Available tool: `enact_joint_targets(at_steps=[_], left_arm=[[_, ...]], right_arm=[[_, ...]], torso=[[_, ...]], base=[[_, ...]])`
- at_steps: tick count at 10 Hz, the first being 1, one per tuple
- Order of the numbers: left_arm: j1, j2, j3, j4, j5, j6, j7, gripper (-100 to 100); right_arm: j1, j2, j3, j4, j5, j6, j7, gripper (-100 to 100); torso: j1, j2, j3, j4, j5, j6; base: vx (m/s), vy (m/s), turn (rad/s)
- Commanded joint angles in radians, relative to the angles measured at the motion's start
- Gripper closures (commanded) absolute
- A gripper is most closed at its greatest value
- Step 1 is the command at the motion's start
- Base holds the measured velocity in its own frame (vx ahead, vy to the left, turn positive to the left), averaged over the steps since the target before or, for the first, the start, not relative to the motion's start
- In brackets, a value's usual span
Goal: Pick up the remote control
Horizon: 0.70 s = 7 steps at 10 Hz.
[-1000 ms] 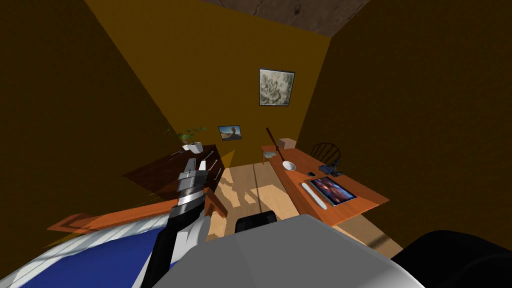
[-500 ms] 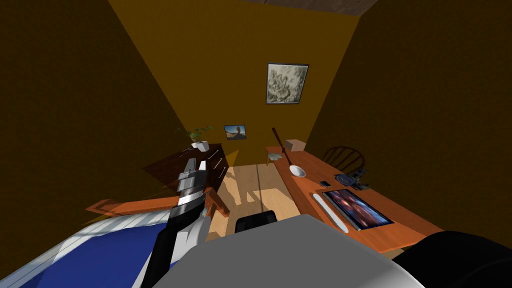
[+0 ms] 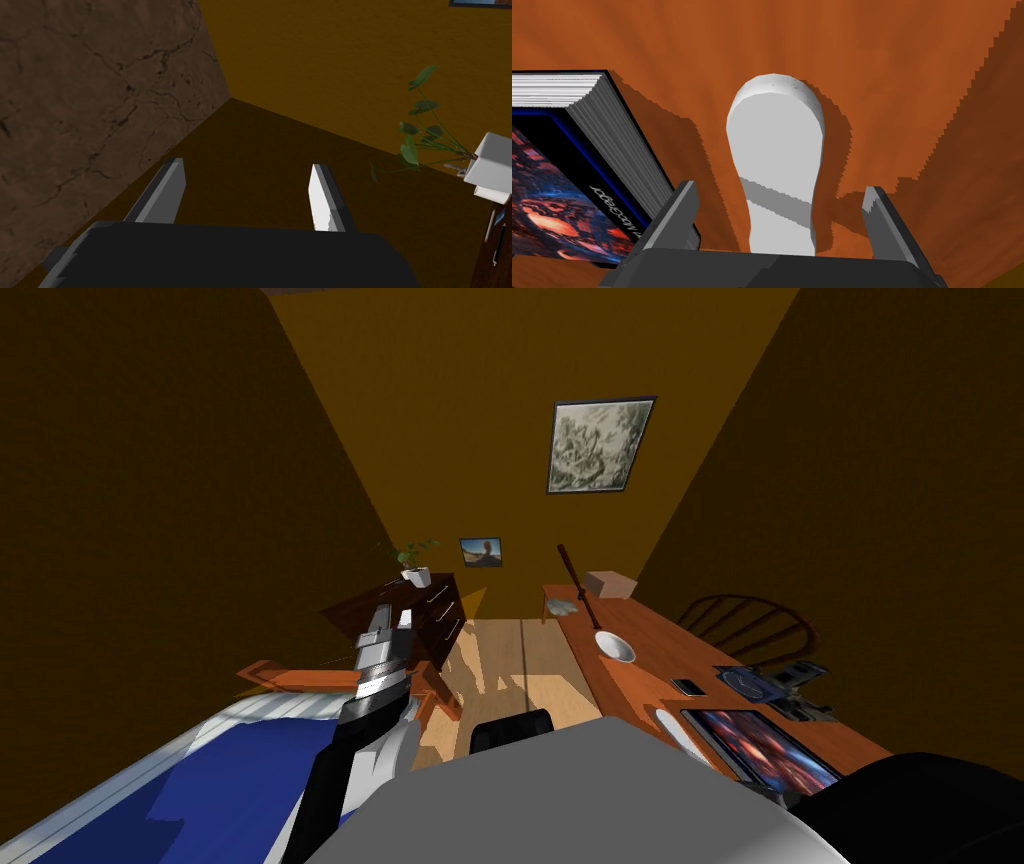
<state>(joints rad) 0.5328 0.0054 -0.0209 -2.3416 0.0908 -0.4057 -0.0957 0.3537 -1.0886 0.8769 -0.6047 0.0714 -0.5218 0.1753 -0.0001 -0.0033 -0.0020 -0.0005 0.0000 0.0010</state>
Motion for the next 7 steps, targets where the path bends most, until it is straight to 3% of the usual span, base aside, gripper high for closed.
enact_joint_targets(at_steps=[1,2,3,4,7], left_arm=[[0.000,0.000,0.000,0.000,0.000,0.000,0.000,0],[0.000,0.000,0.000,0.000,0.000,0.000,0.000,0],[0.000,0.000,0.000,0.000,0.000,0.000,0.000,0],[0.000,0.000,0.000,0.000,0.000,0.000,0.000,0],[0.000,0.000,0.000,0.000,0.000,0.000,0.000,0]], right_arm=[[-0.025,0.030,0.020,0.013,0.011,-0.008,-0.005,-100],[-0.013,0.016,0.010,0.007,0.005,-0.005,-0.001,-100],[-0.014,0.018,0.011,0.007,0.006,-0.006,-0.002,0],[-0.020,0.050,0.003,0.020,0.015,0.011,0.004,-100],[-0.028,0.099,-0.010,0.039,0.029,0.037,0.012,-100]], torso=[[0.000,0.000,0.000,0.000,0.000,0.000],[-0.002,0.002,0.001,0.000,-0.001,0.000],[0.000,0.003,0.002,0.001,0.000,0.001],[0.002,0.004,0.002,0.001,0.000,0.001],[-0.001,0.005,0.003,0.001,0.000,0.001]], base=[[0.018,-0.091,0.185],[0.006,-0.052,0.053],[0.003,-0.009,-0.006],[0.002,-0.038,0.048],[-0.005,-0.066,0.048]])
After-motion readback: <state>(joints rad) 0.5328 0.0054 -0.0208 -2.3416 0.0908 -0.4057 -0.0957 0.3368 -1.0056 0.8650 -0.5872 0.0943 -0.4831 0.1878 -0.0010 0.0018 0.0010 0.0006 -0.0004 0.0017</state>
